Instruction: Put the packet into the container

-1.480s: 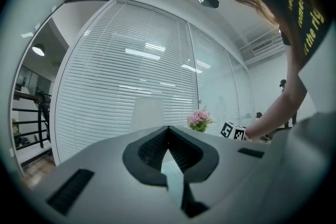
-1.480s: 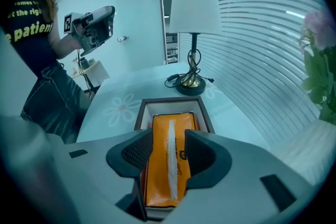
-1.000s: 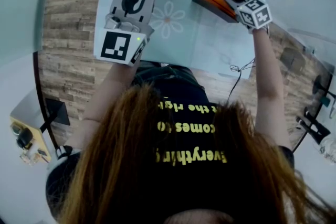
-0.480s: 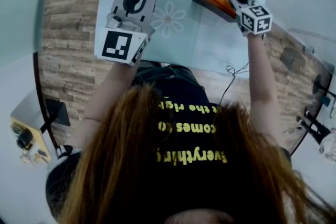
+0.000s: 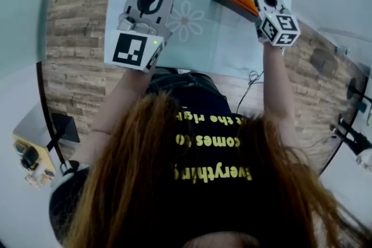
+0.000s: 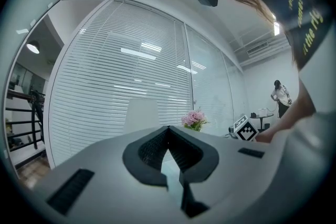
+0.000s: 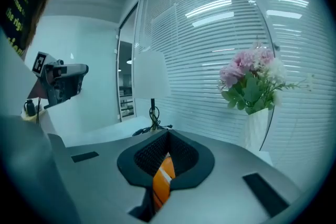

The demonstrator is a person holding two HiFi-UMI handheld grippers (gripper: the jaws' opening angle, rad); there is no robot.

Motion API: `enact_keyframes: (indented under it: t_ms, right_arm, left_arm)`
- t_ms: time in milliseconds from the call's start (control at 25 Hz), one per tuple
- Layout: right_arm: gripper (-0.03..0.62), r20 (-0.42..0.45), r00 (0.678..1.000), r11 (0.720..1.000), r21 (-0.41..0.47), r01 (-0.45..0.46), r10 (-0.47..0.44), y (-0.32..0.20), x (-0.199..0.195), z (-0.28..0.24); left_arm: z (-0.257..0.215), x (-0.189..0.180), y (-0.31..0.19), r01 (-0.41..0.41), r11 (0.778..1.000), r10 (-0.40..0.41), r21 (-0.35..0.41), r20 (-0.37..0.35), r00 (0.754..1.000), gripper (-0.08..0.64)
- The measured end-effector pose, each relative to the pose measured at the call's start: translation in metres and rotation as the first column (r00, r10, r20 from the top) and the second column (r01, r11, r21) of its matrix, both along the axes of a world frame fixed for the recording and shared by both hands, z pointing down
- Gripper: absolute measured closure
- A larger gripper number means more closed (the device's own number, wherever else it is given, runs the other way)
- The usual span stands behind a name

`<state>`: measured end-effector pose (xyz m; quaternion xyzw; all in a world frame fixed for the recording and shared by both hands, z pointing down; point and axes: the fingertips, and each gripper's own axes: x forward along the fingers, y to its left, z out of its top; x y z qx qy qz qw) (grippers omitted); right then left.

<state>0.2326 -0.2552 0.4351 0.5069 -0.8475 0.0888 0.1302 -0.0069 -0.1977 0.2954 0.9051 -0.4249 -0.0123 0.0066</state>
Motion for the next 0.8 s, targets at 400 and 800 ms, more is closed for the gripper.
enact_keyframes:
  t_ms: [400, 800]
  right_arm:
    - [0.571, 0.228, 0.964, 0.983, 0.089, -0.161, 0.137, 0.04, -0.005, -0.065]
    - [0.571, 0.198, 0.952, 0.949, 0.167, -0.268, 0.234, 0.085, -0.02, -0.095]
  left_arm:
    - [0.001, 0.015, 0.007, -0.061, 0.998, 0.061, 0.009, 0.007, 0.998, 0.56]
    - [0.005, 0.028, 0.011, -0.123, 0.992, 0.123, 0.005, 0.016, 0.992, 0.558]
